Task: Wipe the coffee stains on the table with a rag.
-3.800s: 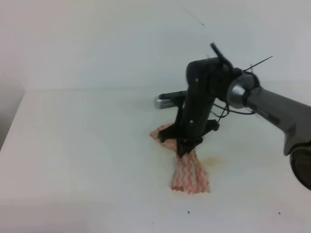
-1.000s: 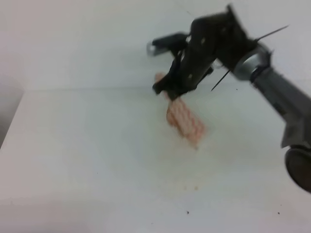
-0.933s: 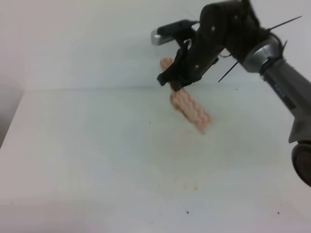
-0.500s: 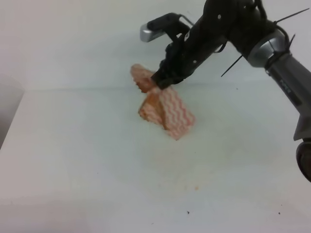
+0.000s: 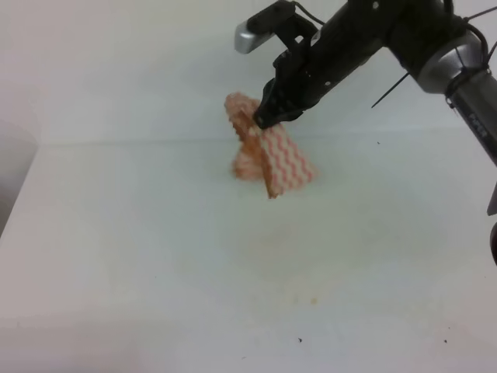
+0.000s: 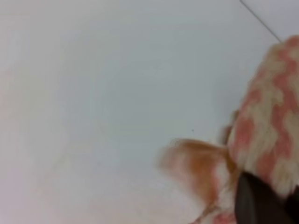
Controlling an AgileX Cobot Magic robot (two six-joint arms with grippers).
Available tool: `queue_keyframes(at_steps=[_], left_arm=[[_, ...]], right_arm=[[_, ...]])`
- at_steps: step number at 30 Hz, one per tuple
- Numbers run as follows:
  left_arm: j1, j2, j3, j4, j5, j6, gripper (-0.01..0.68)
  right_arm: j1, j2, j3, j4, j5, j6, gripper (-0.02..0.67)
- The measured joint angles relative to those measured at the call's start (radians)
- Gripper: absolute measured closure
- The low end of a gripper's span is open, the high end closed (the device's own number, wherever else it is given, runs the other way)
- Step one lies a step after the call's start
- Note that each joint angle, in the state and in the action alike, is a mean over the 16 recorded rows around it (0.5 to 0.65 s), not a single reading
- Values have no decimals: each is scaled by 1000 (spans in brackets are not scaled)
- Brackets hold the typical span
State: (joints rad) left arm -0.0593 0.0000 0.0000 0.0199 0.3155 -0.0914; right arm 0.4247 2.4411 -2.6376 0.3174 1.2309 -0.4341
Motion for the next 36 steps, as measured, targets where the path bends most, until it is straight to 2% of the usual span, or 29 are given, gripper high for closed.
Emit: queue_keyframes(at_steps=[14,27,36], left_arm=[[0,-6,11,0,-4,0,675],[0,-11,19,0,-7,-1,674],[0,-10,13,0,-5,0,675]], right_arm=[[17,-12,6,-22,1,130,634],[4,-38,8,-4,-9,181,634],[9,-129,45,-89,-97,204,634]])
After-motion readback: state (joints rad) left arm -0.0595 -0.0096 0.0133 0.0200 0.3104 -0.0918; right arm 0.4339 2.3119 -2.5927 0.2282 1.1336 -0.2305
